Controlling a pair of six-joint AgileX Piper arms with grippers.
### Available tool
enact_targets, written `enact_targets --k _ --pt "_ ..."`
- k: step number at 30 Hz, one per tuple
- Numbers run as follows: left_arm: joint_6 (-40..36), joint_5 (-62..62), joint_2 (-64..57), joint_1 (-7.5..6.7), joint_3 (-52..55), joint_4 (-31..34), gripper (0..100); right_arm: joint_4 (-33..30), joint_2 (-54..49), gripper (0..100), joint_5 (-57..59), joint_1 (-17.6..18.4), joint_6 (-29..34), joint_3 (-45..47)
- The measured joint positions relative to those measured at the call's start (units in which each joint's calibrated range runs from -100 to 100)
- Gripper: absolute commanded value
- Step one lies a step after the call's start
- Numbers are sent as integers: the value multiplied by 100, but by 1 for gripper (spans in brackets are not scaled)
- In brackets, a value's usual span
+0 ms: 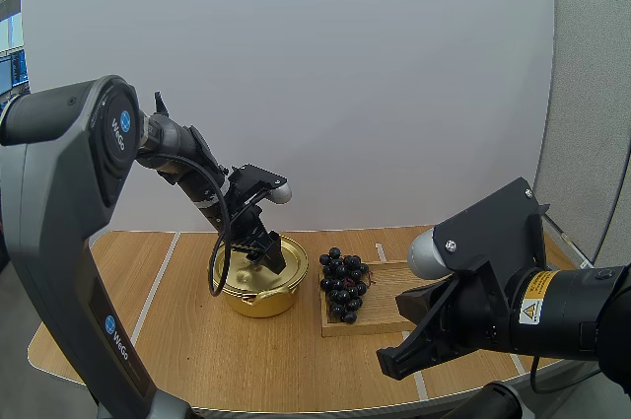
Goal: Open the pot, put the pineapple inside, and close it
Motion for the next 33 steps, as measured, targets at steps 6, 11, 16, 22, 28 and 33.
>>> enact_targets --k 6,11,16,22,28,33 --pt "-11 725 -819 0 -172 21 100 0 0 0 0 0 0 0" --pt "-45 1153 -1889 0 -381 21 100 0 0 0 0 0 0 0" --pt "-53 1307 -3030 0 -381 21 100 0 0 0 0 0 0 0" --pt "-154 1590 -4243 0 -381 21 100 52 0 0 0 0 0 0" --pt "-506 1694 -5345 0 -381 21 100 90 0 0 0 0 0 0" --pt "-891 1767 -6136 0 -381 73 100 90 0 0 0 0 0 0"
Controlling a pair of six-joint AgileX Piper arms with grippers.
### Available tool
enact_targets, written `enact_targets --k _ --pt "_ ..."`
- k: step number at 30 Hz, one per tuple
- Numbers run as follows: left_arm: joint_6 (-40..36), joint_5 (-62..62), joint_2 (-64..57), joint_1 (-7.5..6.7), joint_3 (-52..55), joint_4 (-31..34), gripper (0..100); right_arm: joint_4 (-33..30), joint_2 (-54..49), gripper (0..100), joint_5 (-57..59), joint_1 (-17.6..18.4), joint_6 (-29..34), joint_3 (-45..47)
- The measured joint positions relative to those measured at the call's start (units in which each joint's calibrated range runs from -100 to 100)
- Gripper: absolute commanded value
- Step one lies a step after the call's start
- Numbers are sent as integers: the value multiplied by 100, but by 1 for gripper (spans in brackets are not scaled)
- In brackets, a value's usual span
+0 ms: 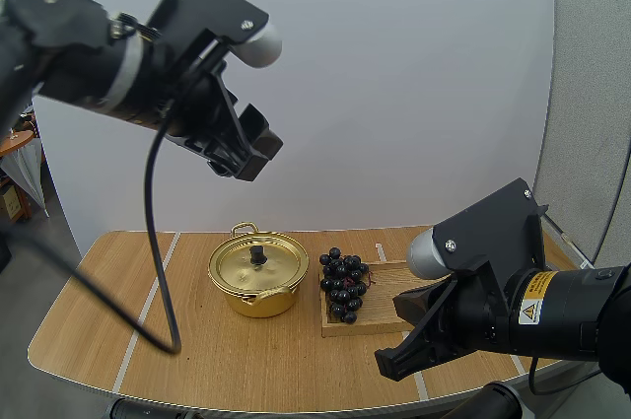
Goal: Open the pot, put the pineapple inside, and close it
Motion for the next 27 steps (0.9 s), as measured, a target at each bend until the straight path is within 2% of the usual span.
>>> enact_targets --k 8,18,19,24,27 --pt "-524 20 -1047 0 105 168 100 0 0 0 0 0 0 0" --pt "-847 70 -2381 0 1006 218 100 32 0 0 0 -79 0 0" --pt "-870 70 -2498 0 1113 218 97 32 0 0 0 -124 0 0" --pt "-897 70 -2867 0 1464 253 47 98 0 0 0 -341 0 0" --pt "-969 70 -3198 0 1791 354 12 328 0 0 0 -520 0 0"
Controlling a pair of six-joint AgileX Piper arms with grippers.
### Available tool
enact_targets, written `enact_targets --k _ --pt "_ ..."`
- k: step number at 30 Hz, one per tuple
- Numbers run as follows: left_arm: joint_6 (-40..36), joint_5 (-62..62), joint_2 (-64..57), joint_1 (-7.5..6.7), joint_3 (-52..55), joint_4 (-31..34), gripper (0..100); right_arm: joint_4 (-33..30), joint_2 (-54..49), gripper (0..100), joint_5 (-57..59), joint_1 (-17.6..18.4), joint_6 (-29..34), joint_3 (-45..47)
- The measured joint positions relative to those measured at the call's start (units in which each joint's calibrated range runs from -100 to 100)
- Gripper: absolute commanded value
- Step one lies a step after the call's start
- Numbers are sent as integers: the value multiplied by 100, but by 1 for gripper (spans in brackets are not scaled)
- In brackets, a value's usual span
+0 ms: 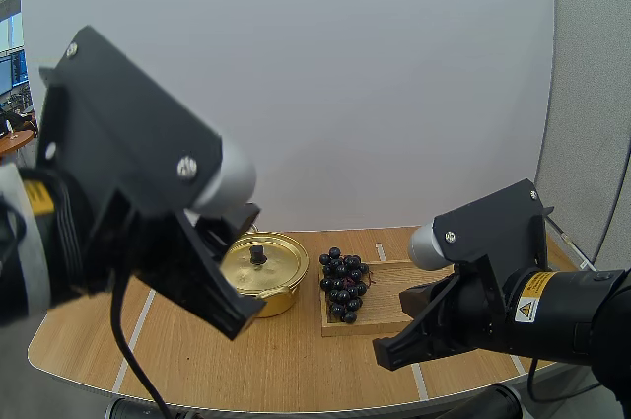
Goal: Open the pot, put the pineapple inside, and close it
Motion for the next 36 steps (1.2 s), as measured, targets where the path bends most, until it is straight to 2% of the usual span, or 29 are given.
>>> enact_targets --k 1,6,13,15,18,22,27,32,36 --pt "-22 0 -85 0 82 41 0 37 0 0 0 -39 0 0" --pt "-37 0 -468 0 609 158 0 140 0 0 -213 -251 0 0" --pt "-119 -234 -934 0 1523 182 0 151 0 0 -1634 -430 0 0" --pt "-165 -606 -968 0 1758 182 0 151 0 0 -2060 -468 0 0" --pt "-338 -1564 -985 0 2147 195 0 151 0 0 -3306 -548 0 0" --pt "-673 -3534 -988 0 2604 195 0 93 -12 0 -4862 -665 0 37" --pt "-750 -4777 -988 0 2796 195 0 -182 -12 0 -6009 -820 0 366" --pt "-750 -4924 -988 0 2826 195 0 -330 -12 0 -6576 -847 0 1090" --pt "-750 -5647 -988 0 3092 195 0 -562 -12 0 -7210 -847 0 1872"
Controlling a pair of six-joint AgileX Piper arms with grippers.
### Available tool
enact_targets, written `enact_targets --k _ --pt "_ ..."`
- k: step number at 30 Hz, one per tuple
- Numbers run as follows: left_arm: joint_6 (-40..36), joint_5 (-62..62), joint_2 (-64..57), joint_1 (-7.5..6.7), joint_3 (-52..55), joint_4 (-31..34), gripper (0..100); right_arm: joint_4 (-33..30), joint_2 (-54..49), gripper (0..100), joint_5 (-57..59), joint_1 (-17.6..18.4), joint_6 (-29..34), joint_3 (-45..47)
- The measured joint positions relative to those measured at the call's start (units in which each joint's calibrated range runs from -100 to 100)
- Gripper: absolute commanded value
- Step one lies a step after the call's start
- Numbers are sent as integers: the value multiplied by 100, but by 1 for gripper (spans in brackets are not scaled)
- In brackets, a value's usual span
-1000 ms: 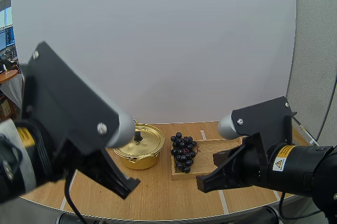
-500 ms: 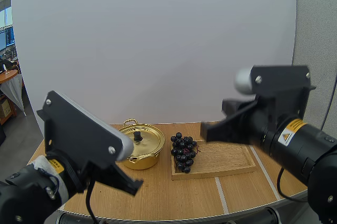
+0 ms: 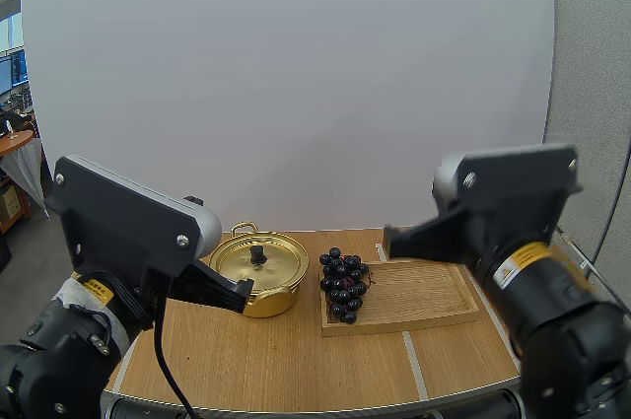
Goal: Open the pot, put the pineapple inside, and close it
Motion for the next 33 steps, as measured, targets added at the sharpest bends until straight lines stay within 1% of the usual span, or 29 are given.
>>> enact_targets --k 6,13,18,21,24,27,32,33 --pt "0 -1793 -10 0 929 0 0 -184 -1 0 -975 0 0 1052" --pt "0 -3278 -10 0 2120 0 0 -195 -1 0 -1241 -46 0 1741" --pt "0 -3632 -10 0 2402 0 0 -195 -1 0 -1209 -96 0 1787" --pt "0 -3726 -10 0 2482 0 0 -167 -1 0 -909 -159 0 1791" --pt "0 -3726 -10 0 2493 0 0 -100 -1 0 -844 -213 0 1803" --pt "40 -3910 -10 0 2517 154 0 -61 -1 0 -790 -225 0 1803" --pt "127 -4649 -10 0 2513 395 0 -23 -1 0 -606 -232 0 1803" --pt "198 -5520 -10 0 2513 338 0 -23 -1 0 -393 -277 0 1810"
